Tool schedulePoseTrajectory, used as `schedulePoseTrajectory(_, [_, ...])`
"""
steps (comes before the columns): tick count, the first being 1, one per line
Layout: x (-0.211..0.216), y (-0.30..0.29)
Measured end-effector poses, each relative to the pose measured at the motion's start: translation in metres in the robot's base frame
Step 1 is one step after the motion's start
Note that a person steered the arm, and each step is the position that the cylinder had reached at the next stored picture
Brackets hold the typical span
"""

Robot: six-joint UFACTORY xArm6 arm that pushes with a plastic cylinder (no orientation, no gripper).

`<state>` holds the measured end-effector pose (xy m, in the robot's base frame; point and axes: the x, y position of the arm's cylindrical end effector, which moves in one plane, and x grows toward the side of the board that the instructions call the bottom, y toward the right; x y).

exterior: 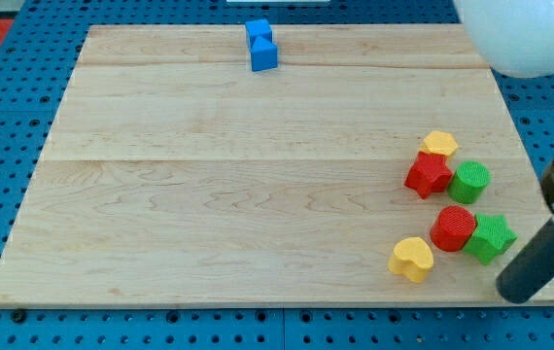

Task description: Move the green circle towards the bottom of the blue triangle

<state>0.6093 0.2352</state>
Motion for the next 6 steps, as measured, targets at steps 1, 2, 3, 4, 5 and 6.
schedulePoseTrajectory(1, [-0.03,0.031])
schedulePoseTrajectory(2, [-0.084,0.018])
schedulePoseTrajectory(3, [-0.076,0.064])
schedulePoseTrajectory(4, [-0.082,0.093])
schedulePoseTrajectory(5, [-0.133,0.058])
schedulePoseTrajectory(6, [-0.133,0.011])
